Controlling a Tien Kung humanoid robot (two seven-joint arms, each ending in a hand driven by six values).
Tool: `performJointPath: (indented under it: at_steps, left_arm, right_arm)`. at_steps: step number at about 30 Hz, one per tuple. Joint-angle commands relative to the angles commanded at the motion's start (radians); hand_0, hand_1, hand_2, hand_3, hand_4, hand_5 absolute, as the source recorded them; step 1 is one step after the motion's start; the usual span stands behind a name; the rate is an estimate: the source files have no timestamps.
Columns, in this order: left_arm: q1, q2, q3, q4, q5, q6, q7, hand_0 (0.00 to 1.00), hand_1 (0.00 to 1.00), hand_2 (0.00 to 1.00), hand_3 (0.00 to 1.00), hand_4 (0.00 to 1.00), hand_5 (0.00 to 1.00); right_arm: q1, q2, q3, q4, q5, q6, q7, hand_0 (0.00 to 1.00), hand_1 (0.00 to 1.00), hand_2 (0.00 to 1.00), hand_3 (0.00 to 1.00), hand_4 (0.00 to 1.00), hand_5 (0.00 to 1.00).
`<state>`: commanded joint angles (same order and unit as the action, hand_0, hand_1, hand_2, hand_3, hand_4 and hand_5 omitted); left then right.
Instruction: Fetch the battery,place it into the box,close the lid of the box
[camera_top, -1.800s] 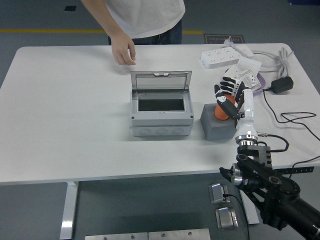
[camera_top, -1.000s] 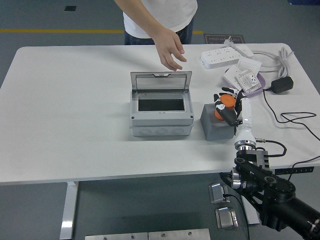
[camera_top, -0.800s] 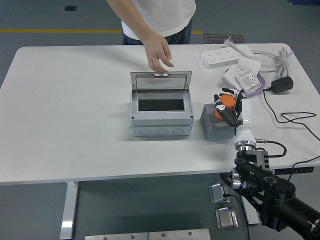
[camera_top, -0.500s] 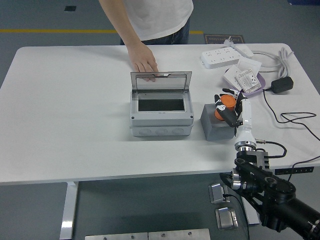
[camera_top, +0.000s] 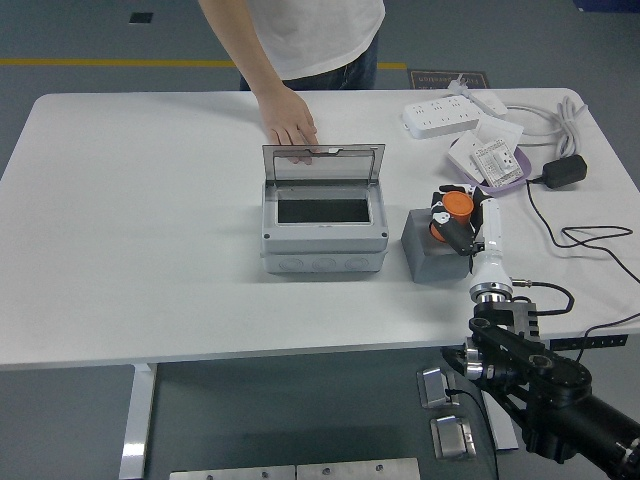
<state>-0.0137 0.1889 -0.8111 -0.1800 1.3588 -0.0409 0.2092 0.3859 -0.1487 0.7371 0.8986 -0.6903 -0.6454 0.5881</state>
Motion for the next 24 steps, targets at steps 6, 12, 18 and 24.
performJointPath:
  at_steps: [6, 12, 18, 24]
  left_arm:
    - [-0.001, 0.001, -0.004, 0.000, 0.005, 0.000, 0.000, 0.624, 0.721, 0.669, 0.624, 0.684, 0.544]
    - [-0.004, 0.003, -0.003, 0.000, 0.003, 0.002, -0.003, 0.624, 0.721, 0.669, 0.624, 0.685, 0.538]
    - [-0.005, 0.003, -0.004, 0.000, 0.003, 0.006, -0.006, 0.624, 0.721, 0.669, 0.625, 0.687, 0.537]
    - [-0.007, 0.004, -0.004, 0.000, 0.002, 0.011, -0.010, 0.623, 0.721, 0.669, 0.625, 0.686, 0.536]
  right_arm:
    - [0.003, 0.000, -0.006, -0.001, -0.020, 0.000, -0.017, 0.517, 0.466, 0.449, 0.470, 0.396, 0.057]
    - [0.005, 0.000, -0.006, -0.001, -0.017, 0.000, -0.016, 0.544, 0.484, 0.470, 0.499, 0.457, 0.092]
    - [0.006, -0.001, -0.005, 0.003, -0.006, 0.000, -0.008, 0.533, 0.482, 0.470, 0.497, 0.421, 0.093]
    - [0.014, -0.004, -0.005, 0.009, 0.007, 0.000, -0.003, 0.485, 0.461, 0.448, 0.464, 0.287, 0.116]
